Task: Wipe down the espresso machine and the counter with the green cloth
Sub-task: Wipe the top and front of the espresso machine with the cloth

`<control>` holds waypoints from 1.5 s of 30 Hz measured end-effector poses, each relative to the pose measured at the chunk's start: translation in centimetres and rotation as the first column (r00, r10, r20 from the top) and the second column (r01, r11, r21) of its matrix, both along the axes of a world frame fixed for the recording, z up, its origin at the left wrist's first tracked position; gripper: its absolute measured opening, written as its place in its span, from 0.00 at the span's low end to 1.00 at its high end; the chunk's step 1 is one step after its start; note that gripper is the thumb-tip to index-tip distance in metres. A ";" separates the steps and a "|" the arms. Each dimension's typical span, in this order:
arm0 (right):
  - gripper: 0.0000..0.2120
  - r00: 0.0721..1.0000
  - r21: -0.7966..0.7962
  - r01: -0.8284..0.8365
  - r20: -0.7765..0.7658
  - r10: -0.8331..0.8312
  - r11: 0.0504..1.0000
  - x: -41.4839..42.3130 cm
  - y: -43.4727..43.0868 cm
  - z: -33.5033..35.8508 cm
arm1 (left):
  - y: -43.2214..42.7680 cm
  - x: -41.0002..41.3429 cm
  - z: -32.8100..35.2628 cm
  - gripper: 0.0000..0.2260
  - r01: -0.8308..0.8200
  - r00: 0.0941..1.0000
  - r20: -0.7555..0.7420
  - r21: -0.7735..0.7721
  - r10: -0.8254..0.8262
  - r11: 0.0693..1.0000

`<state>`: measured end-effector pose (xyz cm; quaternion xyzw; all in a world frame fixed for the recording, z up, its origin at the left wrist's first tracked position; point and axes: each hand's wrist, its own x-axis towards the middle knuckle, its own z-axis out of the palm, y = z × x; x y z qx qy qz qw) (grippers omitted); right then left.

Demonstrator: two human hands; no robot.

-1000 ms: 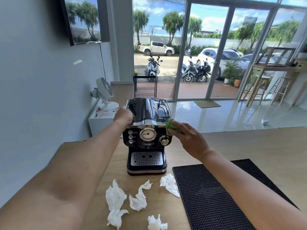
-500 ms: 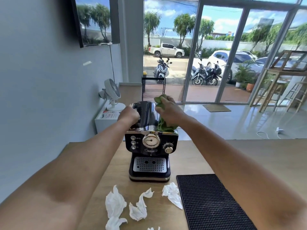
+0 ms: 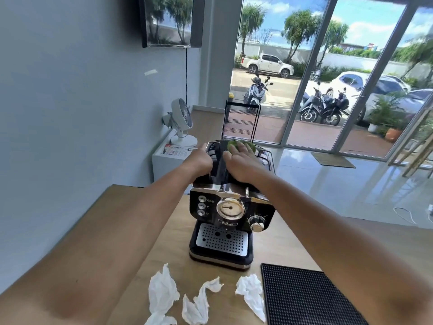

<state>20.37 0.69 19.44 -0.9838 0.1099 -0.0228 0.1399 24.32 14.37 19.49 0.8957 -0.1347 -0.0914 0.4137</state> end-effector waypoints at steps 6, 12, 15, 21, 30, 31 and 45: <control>0.29 0.997 -0.004 0.070 0.016 -0.069 0.998 3.5 -1.7 0.4 | -0.1 0.4 0.0 0.33 0.010 1.000 -0.021 0.001 -0.010 1.000; 0.24 1.000 -0.076 0.010 -0.003 -0.011 0.997 5.6 -0.4 1.6 | 0.0 0.5 0.3 0.32 0.023 1.000 0.008 0.078 -0.024 0.997; 0.18 0.997 -0.005 -0.071 -0.018 0.071 0.997 7.7 -0.7 3.1 | -0.1 0.8 0.4 0.33 0.037 0.999 0.025 0.122 -0.040 0.992; 0.23 0.995 0.155 -0.035 -0.090 0.050 0.987 10.2 -3.6 3.5 | -0.3 1.1 0.5 0.33 0.026 0.998 0.043 0.195 -0.035 0.981; 0.26 0.995 -0.062 0.022 -0.092 -0.028 0.998 10.2 -6.8 2.1 | -1.6 1.3 -0.3 0.31 0.004 0.971 0.209 0.464 -0.113 0.886; 0.25 0.997 -0.061 -0.028 -0.080 0.023 0.998 10.4 -6.9 1.9 | -2.1 1.1 -0.4 0.29 0.017 0.952 0.256 0.508 -0.169 0.861; 0.17 0.951 0.909 0.034 0.099 -0.294 0.416 6.2 -12.3 -0.8 | -3.7 1.5 -0.2 0.22 0.090 0.924 0.257 0.571 -0.282 0.816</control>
